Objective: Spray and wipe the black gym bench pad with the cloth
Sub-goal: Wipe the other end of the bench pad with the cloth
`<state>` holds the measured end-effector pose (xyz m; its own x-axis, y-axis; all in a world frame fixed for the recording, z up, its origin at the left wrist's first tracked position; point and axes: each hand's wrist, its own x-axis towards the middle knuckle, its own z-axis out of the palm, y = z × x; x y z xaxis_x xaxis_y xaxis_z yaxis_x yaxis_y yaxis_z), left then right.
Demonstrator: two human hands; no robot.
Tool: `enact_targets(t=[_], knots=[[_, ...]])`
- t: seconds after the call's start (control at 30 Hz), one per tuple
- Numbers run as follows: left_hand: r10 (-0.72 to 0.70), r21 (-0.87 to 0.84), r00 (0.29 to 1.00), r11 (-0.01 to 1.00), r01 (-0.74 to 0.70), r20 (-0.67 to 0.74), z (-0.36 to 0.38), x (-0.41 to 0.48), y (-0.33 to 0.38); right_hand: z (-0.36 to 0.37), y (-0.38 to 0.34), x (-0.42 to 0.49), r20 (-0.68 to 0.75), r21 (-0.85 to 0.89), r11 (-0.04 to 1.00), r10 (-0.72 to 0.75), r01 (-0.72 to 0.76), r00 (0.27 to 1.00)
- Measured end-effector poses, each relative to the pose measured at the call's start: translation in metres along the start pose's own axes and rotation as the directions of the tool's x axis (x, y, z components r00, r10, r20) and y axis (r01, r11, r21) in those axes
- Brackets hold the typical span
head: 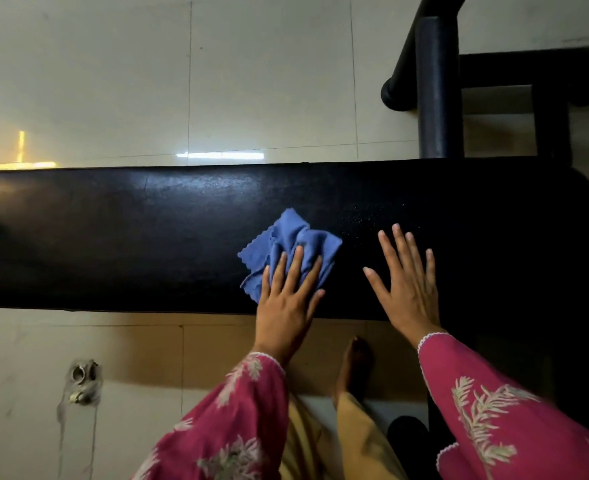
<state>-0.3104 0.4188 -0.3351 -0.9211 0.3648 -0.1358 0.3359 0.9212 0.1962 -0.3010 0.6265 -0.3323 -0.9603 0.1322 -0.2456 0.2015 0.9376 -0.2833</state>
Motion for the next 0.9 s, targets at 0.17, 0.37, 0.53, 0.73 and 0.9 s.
enact_targets(t=[0.17, 0.37, 0.53, 0.73, 0.9], knots=[[-0.123, -0.016, 0.991, 0.992, 0.122, -0.059, -0.001, 0.002, -0.024, 0.001, 0.006, -0.004, -0.011, -0.011, 1.000, -0.005, 0.004, 1.000], [-0.117, -0.049, 0.993, 0.992, 0.118, 0.022, 0.008, -0.004, 0.032, 0.003, 0.012, -0.008, -0.022, -0.028, 0.999, 0.020, -0.020, 1.000], [-0.079, -0.018, 0.993, 0.997, 0.078, -0.091, 0.002, 0.021, -0.013, 0.003, 0.014, -0.009, -0.028, -0.028, 0.999, 0.020, -0.020, 0.999], [-0.147, -0.111, 0.989, 0.983, 0.149, 0.027, -0.008, 0.039, 0.032, 0.004, 0.011, -0.011, -0.025, -0.019, 0.999, 0.042, -0.042, 0.999], [-0.019, -0.203, 0.999, 0.979, 0.009, -0.046, -0.030, 0.038, -0.010, 0.002, -0.002, -0.010, -0.073, 0.051, 0.995, 0.086, -0.083, 0.994]])
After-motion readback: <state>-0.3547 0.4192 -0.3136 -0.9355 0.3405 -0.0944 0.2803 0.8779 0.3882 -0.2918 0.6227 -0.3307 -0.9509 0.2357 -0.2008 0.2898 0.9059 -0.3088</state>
